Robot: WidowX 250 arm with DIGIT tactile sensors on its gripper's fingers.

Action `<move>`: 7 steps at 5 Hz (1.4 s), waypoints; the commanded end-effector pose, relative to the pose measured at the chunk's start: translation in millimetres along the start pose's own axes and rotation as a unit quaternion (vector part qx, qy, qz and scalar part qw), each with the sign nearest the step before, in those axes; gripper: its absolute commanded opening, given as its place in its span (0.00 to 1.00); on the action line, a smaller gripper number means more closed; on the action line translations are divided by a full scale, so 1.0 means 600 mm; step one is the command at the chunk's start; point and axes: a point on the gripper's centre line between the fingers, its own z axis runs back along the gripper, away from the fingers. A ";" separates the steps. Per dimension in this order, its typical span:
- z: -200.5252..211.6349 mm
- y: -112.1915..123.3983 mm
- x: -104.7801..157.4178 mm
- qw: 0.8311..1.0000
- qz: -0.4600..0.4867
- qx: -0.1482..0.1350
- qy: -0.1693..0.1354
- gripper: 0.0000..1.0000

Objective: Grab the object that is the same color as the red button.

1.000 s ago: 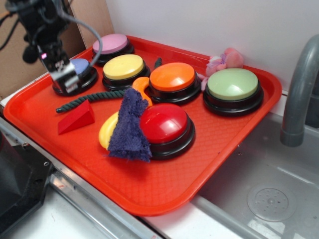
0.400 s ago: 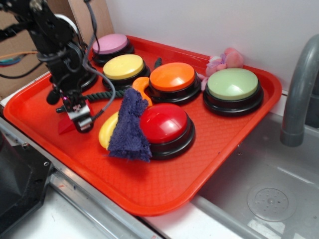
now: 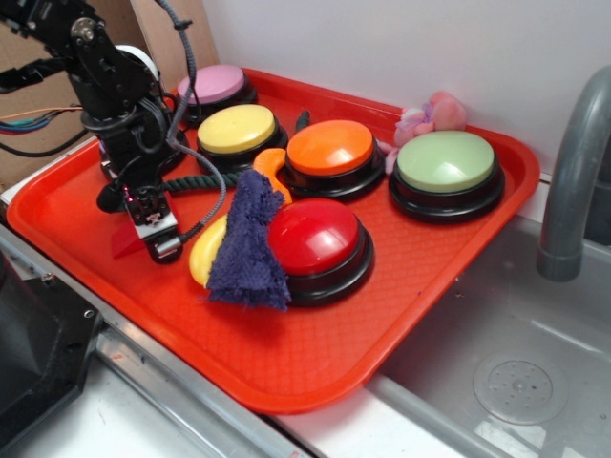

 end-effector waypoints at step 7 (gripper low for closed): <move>0.272 0.048 0.035 0.955 0.282 -0.088 -0.020 0.00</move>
